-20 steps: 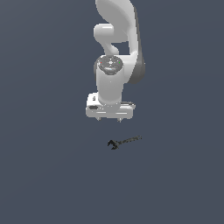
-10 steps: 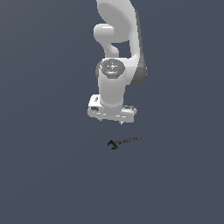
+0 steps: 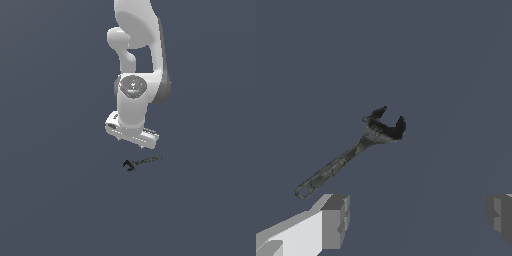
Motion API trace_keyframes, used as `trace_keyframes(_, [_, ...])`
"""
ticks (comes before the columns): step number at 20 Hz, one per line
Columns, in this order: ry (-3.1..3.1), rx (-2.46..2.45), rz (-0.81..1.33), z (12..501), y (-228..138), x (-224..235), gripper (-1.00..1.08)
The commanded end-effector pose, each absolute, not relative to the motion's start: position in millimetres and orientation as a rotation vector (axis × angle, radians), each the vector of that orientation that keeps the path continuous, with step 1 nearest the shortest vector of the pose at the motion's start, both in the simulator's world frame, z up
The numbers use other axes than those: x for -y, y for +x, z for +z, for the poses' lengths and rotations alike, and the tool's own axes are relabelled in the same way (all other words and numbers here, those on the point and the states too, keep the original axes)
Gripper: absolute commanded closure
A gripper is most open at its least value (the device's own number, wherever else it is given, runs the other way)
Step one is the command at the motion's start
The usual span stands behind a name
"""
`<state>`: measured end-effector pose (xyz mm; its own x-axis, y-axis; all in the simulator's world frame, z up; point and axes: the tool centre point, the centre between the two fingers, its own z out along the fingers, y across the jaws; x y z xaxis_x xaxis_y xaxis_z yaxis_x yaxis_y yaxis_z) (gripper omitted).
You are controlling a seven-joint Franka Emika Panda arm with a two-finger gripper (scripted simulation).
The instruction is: Pick up the object and move it to a goal position.
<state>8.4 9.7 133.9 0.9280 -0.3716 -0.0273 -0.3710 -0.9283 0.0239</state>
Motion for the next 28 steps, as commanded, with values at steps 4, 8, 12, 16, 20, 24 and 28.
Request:
trace_keyframes(4, [3.020,0.810,-0.044,123.4,14.4,-18.9,-0.92])
trace_keyframes(8, [2.977,0.965,-0.040,115.8,18.4,-25.5,-0.92])
trace_keyframes(12, [2.925,1.118,-0.036,108.1,22.3,-32.1,-0.92])
trace_keyframes(16, [2.866,1.267,-0.032,100.4,26.1,-38.8,-0.92])
trace_keyframes(20, [2.798,1.413,-0.028,92.7,29.6,-45.4,-0.92])
trace_keyframes(24, [2.724,1.555,-0.023,85.0,33.0,-52.1,-0.92])
trace_keyframes(28, [2.642,1.693,-0.017,77.2,36.2,-58.8,-0.92])
